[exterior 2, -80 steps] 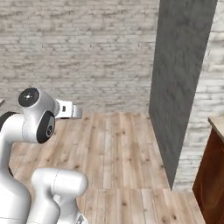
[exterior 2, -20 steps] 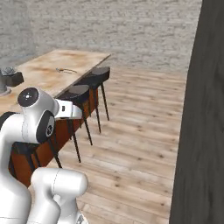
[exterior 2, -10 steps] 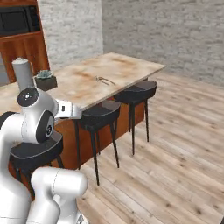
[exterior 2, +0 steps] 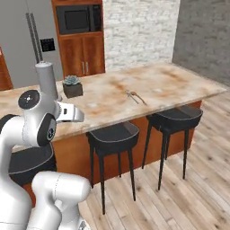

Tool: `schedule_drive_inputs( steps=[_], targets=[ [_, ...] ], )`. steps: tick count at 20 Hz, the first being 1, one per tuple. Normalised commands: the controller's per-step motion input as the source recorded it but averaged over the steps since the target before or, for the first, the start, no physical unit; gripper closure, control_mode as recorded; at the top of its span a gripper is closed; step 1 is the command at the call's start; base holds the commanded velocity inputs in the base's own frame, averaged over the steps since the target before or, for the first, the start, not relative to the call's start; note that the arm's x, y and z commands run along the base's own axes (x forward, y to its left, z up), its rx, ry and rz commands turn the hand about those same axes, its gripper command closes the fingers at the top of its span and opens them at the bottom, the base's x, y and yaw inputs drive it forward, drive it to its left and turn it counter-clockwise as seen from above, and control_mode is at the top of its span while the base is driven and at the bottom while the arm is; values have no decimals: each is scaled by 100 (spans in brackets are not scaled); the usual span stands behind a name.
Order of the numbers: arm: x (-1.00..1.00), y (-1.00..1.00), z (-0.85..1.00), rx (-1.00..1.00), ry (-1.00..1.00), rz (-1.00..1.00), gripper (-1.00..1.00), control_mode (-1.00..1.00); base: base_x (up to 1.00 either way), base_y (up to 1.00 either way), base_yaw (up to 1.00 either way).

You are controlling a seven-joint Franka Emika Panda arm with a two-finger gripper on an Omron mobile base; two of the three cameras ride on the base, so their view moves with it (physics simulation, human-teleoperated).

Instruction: Pick up the metallic utensils from the counter and place them in the open drawer. Make sure not to pick up any wooden utensils.

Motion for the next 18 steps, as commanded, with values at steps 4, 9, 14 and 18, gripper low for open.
schedule_drive_inputs(
  steps=[4,9,14,18],
  targets=[
    [0,0,0,0,0,0,-100,100,2,-93,61],
    [0,0,0,0,0,0,-100,100,0,-100,54],
    [0,0,0,0,0,0,-100,100,3,-100,41],
    [0,0,0,0,0,0,-100,100,32,-100,38]
  ],
)
